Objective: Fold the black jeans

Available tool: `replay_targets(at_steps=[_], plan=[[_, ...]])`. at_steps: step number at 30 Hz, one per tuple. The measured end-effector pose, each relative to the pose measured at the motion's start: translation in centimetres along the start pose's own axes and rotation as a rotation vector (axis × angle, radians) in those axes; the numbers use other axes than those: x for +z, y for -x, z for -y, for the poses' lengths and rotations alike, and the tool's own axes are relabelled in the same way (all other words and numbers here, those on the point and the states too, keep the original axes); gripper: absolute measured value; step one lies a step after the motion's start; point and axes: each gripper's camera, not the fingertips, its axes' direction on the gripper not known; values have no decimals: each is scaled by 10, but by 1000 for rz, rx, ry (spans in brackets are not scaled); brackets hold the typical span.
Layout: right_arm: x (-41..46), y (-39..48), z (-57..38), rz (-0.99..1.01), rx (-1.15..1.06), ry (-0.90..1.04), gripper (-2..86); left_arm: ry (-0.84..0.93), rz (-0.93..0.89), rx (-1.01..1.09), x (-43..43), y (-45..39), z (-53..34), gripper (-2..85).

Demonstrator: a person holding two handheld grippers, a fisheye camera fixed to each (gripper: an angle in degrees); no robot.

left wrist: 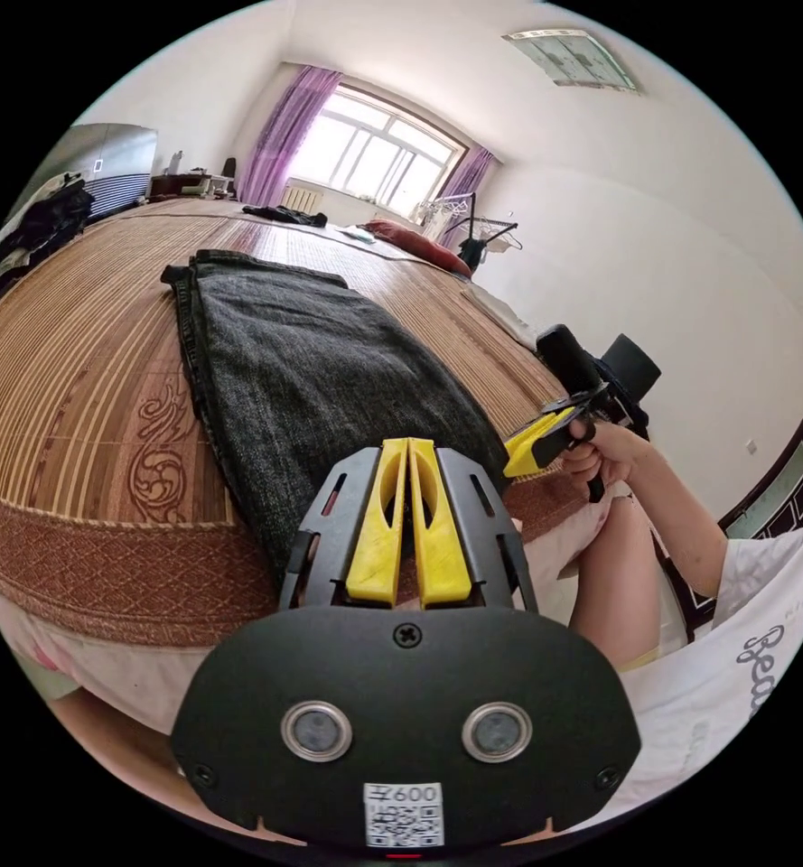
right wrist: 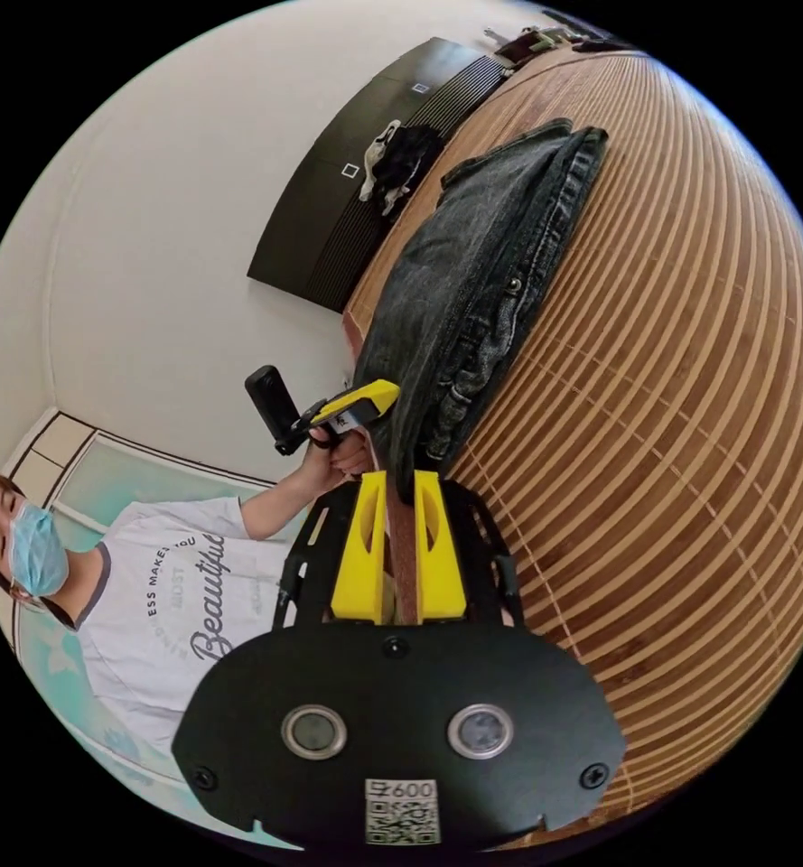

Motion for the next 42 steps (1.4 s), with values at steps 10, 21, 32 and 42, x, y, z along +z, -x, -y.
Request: replay_targets(at_steps=[10, 21, 32, 42], plan=[[-1, -19, -30, 66, 47, -133, -7, 13, -51, -66, 32, 48, 0, 0], [3, -32, -47, 158, 84, -186, 1, 1, -102, -124, 69, 98, -9, 2], [34, 2, -67, 10, -50, -158, 23, -32, -92, -97, 105, 122, -31, 2], [70, 52, -86, -263, -236, -108, -5, -25, -3, -39, 140, 117, -56, 1]])
